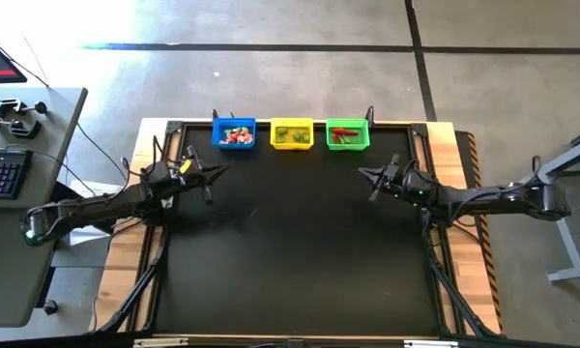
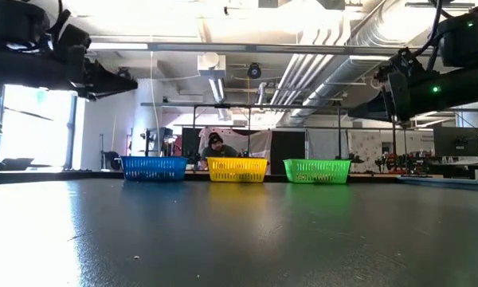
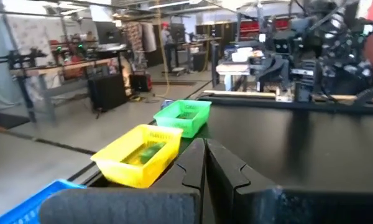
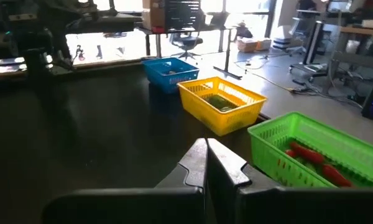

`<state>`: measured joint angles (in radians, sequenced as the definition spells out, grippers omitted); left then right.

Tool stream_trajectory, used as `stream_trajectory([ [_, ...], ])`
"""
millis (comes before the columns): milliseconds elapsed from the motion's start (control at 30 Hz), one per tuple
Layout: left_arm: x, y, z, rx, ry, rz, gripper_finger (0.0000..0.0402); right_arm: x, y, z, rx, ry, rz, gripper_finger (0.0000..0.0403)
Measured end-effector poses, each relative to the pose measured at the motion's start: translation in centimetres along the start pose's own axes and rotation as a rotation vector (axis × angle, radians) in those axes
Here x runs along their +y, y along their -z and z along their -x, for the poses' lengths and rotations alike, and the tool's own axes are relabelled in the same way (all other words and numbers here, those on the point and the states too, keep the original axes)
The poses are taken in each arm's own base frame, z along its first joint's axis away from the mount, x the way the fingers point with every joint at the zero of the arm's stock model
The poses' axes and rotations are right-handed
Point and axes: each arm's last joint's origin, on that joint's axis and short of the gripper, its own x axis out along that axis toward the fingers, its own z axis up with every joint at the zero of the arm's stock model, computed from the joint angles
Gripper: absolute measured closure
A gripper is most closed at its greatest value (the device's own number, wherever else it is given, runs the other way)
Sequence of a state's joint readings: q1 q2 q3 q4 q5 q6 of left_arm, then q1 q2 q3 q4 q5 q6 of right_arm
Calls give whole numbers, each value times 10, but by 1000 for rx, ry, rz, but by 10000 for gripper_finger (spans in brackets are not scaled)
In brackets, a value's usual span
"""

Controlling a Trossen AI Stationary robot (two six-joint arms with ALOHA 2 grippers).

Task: Sort produce into baskets
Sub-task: Return to Home Position

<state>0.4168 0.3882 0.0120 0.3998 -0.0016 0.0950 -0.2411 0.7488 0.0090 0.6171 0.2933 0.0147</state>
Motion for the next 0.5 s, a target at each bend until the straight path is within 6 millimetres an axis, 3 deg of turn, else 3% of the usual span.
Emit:
stream_trajectory([
  [333, 3, -11, 24, -129, -86, 8, 401, 2, -7, 16, -42, 141, 9, 403],
  [500, 4, -10, 26, -109, -129, 16, 401, 5, -14, 24, -108, 108, -6, 403],
])
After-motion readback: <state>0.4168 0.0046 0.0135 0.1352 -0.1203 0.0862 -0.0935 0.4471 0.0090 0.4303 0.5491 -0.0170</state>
